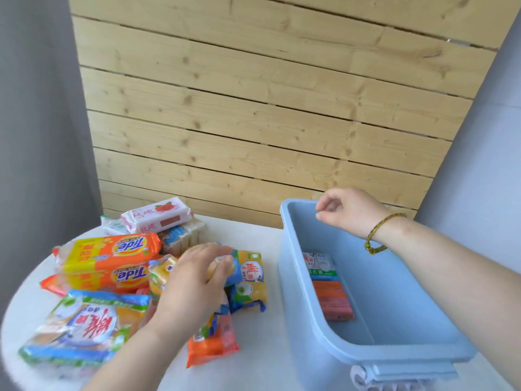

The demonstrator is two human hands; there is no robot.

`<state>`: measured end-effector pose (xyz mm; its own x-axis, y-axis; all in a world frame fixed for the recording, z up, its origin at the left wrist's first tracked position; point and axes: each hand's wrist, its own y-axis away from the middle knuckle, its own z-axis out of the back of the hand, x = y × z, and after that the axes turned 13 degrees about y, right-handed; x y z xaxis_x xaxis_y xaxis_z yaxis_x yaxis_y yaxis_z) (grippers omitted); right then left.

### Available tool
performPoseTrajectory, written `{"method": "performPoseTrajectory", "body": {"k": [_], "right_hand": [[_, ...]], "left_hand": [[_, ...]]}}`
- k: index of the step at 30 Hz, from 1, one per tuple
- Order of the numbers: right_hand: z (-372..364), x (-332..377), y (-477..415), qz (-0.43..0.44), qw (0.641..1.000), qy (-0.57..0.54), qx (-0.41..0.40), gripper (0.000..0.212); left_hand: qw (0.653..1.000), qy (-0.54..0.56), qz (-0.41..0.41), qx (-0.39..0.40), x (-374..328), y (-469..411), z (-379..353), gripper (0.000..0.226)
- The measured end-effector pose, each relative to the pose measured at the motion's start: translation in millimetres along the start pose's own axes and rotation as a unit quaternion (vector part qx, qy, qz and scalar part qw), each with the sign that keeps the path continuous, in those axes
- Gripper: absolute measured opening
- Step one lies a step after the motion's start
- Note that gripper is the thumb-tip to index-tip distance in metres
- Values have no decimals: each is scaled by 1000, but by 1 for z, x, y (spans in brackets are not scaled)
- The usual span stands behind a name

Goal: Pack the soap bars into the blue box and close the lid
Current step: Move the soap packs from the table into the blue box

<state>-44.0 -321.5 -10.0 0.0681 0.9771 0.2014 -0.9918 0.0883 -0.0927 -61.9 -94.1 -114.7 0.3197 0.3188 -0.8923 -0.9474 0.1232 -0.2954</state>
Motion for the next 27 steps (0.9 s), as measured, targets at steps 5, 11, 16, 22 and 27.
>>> {"method": "performPoseTrajectory", "body": {"k": [5,11,16,22,27], "right_hand": [[-16,94,2,112,990,25,81,34],[-73,168,17,166,945,160,233,80],[-107,183,26,145,940,225,211,70],[-105,181,20,158,930,274,185,55],[-89,179,20,168,929,270,191,49]], "left_hand": [[986,-163,7,-21,32,20,48,27],[970,-235,-47,-38,37,27,83,43],[979,-203,-10,-34,54,43,96,39],[972,-236,-1,1,53,46,93,30],[967,-255,7,-16,55,48,91,14]]}}
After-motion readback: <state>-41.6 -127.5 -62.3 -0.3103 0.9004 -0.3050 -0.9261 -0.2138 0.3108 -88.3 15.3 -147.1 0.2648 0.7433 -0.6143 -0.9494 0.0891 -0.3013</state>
